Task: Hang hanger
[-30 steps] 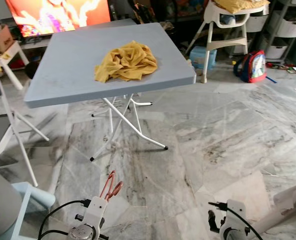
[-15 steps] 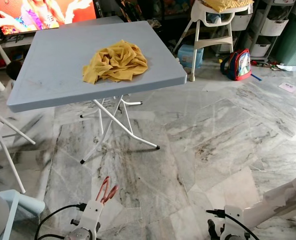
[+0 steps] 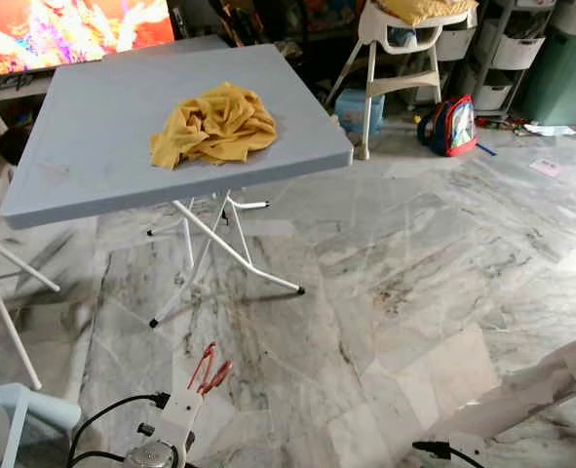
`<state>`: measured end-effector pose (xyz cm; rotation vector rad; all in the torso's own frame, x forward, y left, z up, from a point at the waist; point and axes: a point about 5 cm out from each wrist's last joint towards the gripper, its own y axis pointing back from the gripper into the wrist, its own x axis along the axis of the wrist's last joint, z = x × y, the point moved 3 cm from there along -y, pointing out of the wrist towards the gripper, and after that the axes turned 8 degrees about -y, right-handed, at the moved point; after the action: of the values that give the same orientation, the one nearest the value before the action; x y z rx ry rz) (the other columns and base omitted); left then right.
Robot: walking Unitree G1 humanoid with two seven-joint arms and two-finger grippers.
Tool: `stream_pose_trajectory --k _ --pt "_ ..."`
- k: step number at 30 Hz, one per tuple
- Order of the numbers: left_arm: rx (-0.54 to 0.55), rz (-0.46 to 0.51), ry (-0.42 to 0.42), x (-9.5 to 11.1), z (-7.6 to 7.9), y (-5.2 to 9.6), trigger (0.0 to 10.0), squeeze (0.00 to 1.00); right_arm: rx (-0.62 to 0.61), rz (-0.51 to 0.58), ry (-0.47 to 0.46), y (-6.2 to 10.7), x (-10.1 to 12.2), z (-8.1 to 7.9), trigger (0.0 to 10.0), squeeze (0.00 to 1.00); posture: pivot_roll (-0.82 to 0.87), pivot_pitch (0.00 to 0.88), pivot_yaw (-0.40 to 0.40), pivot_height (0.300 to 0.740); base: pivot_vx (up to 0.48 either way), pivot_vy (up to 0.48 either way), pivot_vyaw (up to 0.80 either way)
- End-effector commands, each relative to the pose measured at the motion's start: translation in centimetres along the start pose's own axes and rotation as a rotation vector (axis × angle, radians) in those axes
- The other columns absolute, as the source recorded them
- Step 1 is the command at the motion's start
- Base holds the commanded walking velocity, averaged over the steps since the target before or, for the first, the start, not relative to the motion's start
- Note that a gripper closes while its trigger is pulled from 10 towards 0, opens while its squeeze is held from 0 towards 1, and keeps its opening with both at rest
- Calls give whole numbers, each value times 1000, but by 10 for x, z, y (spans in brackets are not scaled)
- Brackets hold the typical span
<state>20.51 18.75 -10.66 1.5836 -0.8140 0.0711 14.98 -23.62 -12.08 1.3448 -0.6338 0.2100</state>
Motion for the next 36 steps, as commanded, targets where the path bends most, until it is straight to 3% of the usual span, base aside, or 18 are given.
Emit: stream_pose_trajectory --k 1,36 --pt "0 -18 -23 -5 -2 1 10000 0 -3 -15 2 0 -3 0 10000 0 -159 47 65 740 0 0 -800" --pt "-25 -20 -42 -8 1 1 10000 0 18 -22 41 1 -5 -2 10000 0 -178 53 69 740 0 7 -758"
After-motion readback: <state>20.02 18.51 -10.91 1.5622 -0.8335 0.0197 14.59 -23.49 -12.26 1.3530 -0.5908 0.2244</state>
